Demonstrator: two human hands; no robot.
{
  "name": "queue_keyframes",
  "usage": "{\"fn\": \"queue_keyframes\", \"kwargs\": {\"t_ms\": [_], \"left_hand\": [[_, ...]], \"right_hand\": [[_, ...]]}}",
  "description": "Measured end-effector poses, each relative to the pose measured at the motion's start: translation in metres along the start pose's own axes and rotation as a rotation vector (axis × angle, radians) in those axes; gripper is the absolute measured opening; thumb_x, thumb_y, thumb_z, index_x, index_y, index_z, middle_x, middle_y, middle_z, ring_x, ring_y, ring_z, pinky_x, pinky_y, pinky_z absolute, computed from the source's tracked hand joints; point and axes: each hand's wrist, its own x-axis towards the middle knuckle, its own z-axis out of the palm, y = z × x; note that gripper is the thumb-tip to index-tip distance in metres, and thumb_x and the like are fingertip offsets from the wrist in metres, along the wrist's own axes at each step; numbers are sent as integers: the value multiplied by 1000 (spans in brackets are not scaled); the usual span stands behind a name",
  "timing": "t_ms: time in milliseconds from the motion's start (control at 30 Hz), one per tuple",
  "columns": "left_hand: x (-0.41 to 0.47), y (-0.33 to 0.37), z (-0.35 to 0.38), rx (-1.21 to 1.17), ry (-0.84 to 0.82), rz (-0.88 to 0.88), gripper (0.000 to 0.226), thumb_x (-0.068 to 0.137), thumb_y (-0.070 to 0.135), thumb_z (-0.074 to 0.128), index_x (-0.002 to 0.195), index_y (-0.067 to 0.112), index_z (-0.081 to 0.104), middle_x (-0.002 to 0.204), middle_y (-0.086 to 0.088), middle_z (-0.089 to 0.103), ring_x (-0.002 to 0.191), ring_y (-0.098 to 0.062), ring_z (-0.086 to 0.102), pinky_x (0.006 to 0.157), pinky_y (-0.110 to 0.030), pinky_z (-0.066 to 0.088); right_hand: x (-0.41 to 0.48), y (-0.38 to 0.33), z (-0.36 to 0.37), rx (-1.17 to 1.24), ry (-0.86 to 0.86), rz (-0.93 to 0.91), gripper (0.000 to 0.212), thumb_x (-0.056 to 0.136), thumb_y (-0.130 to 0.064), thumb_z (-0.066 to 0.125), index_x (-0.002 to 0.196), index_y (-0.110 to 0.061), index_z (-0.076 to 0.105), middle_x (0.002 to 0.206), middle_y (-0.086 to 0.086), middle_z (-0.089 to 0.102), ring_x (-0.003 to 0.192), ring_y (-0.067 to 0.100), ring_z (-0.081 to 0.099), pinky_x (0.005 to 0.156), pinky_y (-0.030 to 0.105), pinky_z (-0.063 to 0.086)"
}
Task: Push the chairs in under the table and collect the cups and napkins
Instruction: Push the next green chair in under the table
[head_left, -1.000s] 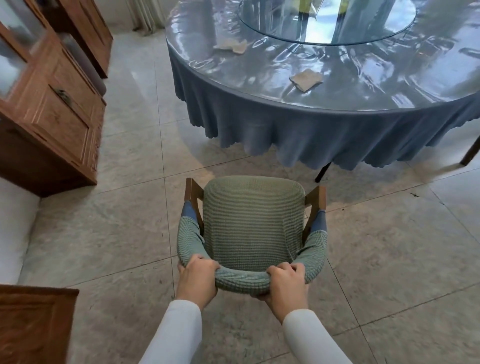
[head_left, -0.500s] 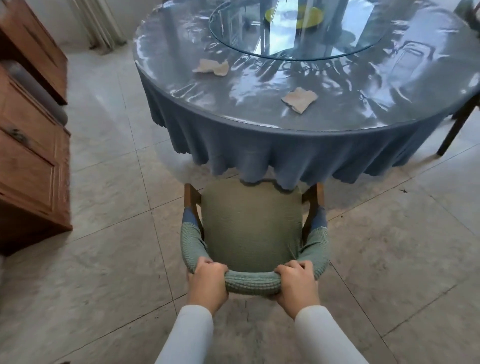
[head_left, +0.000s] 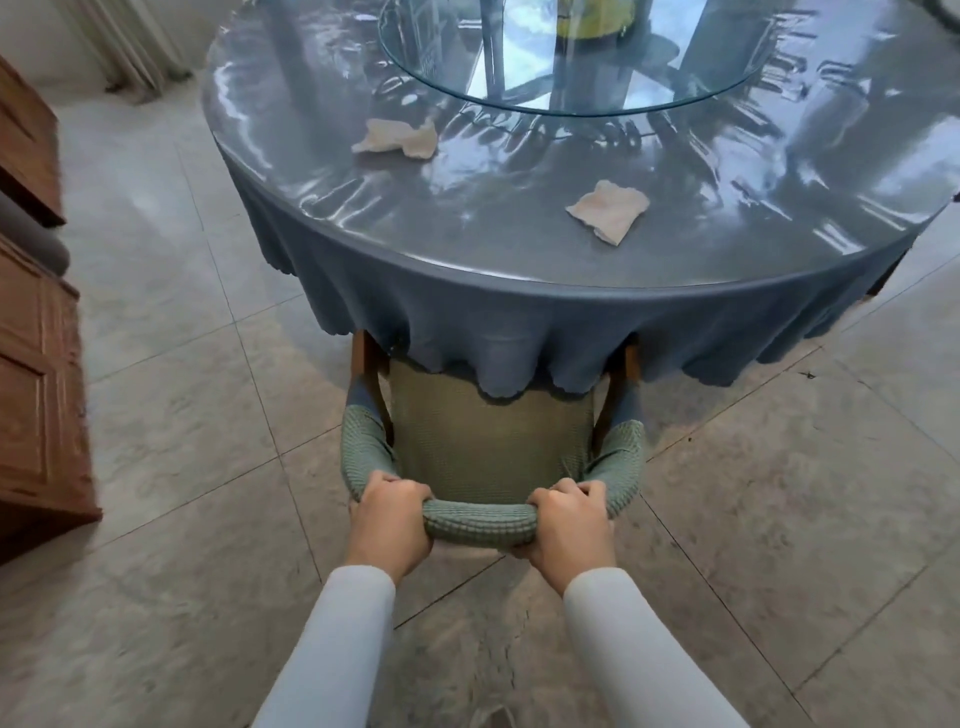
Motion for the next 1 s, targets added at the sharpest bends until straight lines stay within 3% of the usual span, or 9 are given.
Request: {"fn": "queue_keyframes", "kwargs": {"t_ms": [300,333,400,467,567,667,733,833,1000], "left_hand": [[34,28,-13,-71,-71,87,32,81,22,63,111,32,69,88,15,49,118,-16,44,97,-44,49],[36,26,-14,-66,-93,108,34,81,21,62,112,31,68,94,13,56,119,-17,43,97,-45,50],[40,18,-14,-57,-110,162,37,80,21,60,115,31,67,106,12,64,119,-18,43,96,-43,51],[44,8,-12,-70,-93,208,37,80,25,61,117,32,67,110,12,66,117,-18,44,96,-38,51],[56,-7,-13,-62,-74,299,30,81,37,65,110,32,69,109,13,67,111,-17,52,96,-32,47],[63,-16,-13,-25,-66,395,30,80,40,68,109,32,71,107,13,71,106,-15,61,99,-29,44],[63,-19,-16,-29,-48,419,29,80,33,69,108,30,74,102,11,75,99,-14,65,94,-26,47],[61,-25,-24,-30,-84,432,21,78,29,71,99,26,76,89,8,77,89,-14,69,81,-32,56],[51,-36,-30,-28,-129,462,12,77,32,75,85,24,76,77,10,74,74,-7,68,71,-33,57]], "right_hand": [[36,26,-31,25,-101,105,61,73,-64,74,127,-40,59,128,-13,53,125,19,32,100,45,47],[37,24,-34,0,-122,117,61,73,-65,73,128,-41,59,129,-14,54,126,19,33,105,51,42],[37,22,-37,-84,-144,122,60,74,-70,68,127,-44,58,129,-15,54,130,20,35,113,70,18],[38,22,-39,-170,-153,106,64,73,-79,61,126,-44,57,127,-16,55,130,20,38,108,78,-2],[41,25,-40,-175,-150,59,67,68,-80,63,124,-42,59,124,-15,57,127,18,43,111,74,1],[39,28,-37,-155,-107,13,52,74,-68,68,118,-41,61,119,-16,61,122,16,49,114,72,7],[36,27,-34,-160,-50,7,39,81,-61,67,113,-38,63,111,-14,63,116,16,54,115,70,9],[31,25,-31,-180,-9,17,26,88,-49,66,111,-35,64,105,-11,66,110,17,58,117,68,10],[13,19,-16,-120,34,-2,24,90,-48,64,109,-32,63,105,-11,65,109,18,57,116,69,5]]}}
